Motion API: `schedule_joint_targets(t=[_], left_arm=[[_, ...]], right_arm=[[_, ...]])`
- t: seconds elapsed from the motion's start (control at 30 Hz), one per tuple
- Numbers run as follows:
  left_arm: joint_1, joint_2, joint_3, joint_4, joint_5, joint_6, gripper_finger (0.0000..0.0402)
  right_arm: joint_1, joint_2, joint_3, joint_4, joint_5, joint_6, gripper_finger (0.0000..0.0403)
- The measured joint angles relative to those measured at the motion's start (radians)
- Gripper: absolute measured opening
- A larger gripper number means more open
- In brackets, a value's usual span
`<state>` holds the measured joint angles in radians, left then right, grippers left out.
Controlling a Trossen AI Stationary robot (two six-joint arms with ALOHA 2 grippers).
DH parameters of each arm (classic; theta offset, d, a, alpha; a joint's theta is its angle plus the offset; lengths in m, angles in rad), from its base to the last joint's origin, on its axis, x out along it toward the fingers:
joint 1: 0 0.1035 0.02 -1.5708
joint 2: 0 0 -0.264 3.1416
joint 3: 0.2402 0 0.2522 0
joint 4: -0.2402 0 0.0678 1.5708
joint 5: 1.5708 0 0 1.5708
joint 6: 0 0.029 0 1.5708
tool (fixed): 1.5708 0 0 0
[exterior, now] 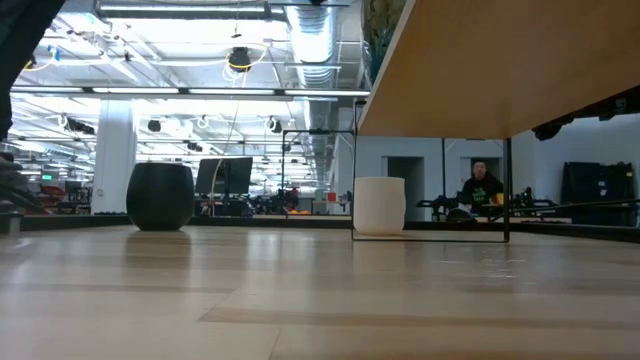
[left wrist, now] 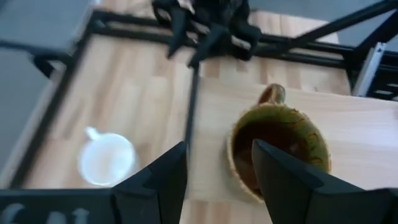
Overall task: Stack small to large cups/mugs on shelf
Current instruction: Put the black mug on the shelf
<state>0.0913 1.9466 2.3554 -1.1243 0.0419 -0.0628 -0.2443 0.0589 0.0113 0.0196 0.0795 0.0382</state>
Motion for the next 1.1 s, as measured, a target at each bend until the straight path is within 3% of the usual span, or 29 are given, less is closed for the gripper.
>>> schedule_joint_targets(t=[0.37, 0.5, 0.67, 0.87, 1.1], left_arm=[[-0.077, -0.148, -0.012, 0.069, -0.138, 0.083, 0.0169], [-0.099, -0.192, -0.059, 0.071, -0.211, 0.089, 0.0169], [-0.120, -0.273, -0.156, 0.129, -0.225, 0.085, 0.0169], [-0.158, -0.426, -0.378, 0.257, -0.253, 0.079, 0.0169], [-0.183, -0.656, -0.745, 0.487, -0.290, 0.076, 0.0169]], right_arm=[[0.000, 0.000, 0.000, 0.000, 0.000, 0.033, 0.0189], [0.000, 0.000, 0.000, 0.000, 0.000, 0.033, 0.0189], [0.000, 0.000, 0.000, 0.000, 0.000, 0.041, 0.0189], [0.000, 0.000, 0.000, 0.000, 0.000, 0.041, 0.0189], [0.000, 0.000, 0.000, 0.000, 0.000, 0.041, 0.0189]])
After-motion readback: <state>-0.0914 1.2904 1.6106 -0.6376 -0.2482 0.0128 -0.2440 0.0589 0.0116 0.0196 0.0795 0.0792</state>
